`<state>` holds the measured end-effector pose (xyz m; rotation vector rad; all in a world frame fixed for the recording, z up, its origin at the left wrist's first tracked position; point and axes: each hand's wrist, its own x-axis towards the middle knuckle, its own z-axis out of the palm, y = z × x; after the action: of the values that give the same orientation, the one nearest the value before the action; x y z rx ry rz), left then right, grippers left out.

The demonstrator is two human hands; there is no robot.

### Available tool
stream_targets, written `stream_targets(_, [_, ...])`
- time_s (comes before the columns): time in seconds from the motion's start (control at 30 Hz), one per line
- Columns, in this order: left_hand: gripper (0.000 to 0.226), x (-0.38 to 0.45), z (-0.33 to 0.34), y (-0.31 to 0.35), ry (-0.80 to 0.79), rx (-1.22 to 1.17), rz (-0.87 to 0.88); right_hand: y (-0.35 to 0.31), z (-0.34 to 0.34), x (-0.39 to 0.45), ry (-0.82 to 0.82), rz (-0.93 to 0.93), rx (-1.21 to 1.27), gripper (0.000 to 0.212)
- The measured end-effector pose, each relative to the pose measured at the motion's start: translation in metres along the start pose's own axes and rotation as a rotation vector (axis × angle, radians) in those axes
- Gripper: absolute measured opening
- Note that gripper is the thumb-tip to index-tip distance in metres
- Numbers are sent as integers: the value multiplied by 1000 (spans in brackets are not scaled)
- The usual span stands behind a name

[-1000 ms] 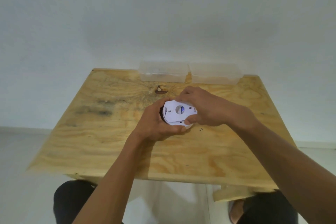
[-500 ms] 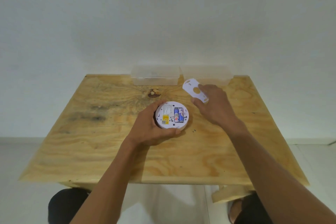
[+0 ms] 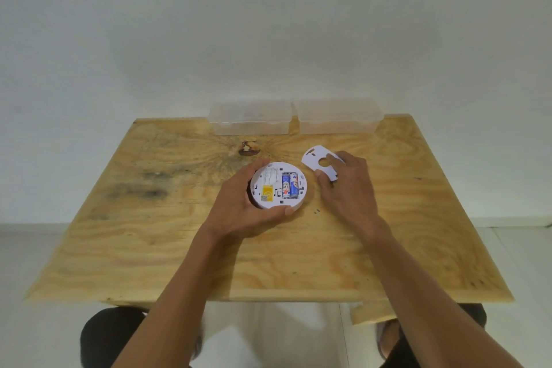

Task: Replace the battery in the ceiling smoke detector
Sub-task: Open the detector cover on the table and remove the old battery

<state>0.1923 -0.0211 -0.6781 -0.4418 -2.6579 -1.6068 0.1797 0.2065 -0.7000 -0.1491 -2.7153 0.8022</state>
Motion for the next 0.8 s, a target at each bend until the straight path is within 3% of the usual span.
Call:
stream_targets(0.23, [93, 2, 1, -2, -20, 19, 4, 2, -3, -1, -3, -3, -3, 45])
stream_targets(0.4, [87, 0, 2, -1, -12, 2, -4, -17, -21, -7, 31, -117, 201, 35])
stream_targets(0.6, [76, 0, 4, 3, 6, -14, 11, -50, -38, -8, -337, -362, 111, 33])
stream_targets(0.8, [74, 1, 4, 5, 15, -14, 15, -54, -37, -3, -400, -440, -27, 28])
